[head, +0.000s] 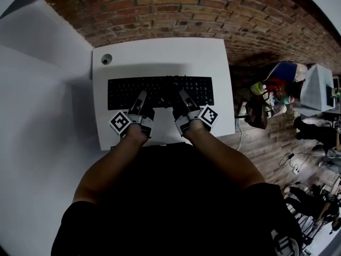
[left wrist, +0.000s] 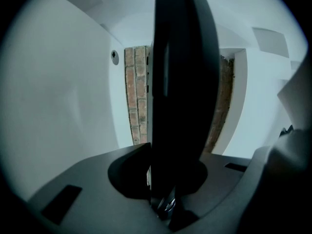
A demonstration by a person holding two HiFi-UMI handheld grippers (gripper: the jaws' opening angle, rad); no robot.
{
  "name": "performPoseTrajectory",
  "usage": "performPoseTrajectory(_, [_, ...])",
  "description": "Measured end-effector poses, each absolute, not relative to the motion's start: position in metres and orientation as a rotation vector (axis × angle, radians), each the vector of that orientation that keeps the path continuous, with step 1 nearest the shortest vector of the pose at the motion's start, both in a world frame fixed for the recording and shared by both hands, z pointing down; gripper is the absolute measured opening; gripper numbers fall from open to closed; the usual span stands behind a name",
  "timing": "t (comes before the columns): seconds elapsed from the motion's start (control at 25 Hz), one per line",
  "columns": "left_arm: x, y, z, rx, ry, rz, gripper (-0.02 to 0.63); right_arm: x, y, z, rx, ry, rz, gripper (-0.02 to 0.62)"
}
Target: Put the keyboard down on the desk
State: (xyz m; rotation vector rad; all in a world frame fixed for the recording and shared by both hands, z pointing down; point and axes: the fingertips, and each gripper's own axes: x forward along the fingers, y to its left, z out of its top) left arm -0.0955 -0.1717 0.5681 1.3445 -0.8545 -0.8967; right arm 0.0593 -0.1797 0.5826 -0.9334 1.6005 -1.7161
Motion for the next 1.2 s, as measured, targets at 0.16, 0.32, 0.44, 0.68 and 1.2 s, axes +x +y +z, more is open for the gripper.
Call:
performPoseTrajectory(0.16, [-0.093,-0.17,0.58,1.319,-0.849,-0.889,0.08,0.061,-0.177,0.599,-0.951,1.574,-1.742,0.106])
performPoseTrajectory(0.32, [-0.094,-0.169,0.594,1.305,-0.853,-0.882,0.08,0.06,-0.176,0.613,-0.958,1.561,-1.772,0.106])
performPoseTrajectory(0.44, [-0.098,-0.166,0.615,1.304,-0.887,-0.84,0.08,0.058,-0.177,0.625,-0.965,1.548,-1.794,0.106])
performPoseTrajectory(0.68, [-0.1,-0.161,0.648,1.297,-0.91,-0.774,0.08,0.059,-0.169,0.654,-0.986,1.506,-1.846,0.106])
performPoseTrajectory(1.2, [-0.096,-0.166,0.688,1.207,-0.923,-0.739,0.08,0.064,-0.177,0.699,-1.078,1.468,-1.883,0.106])
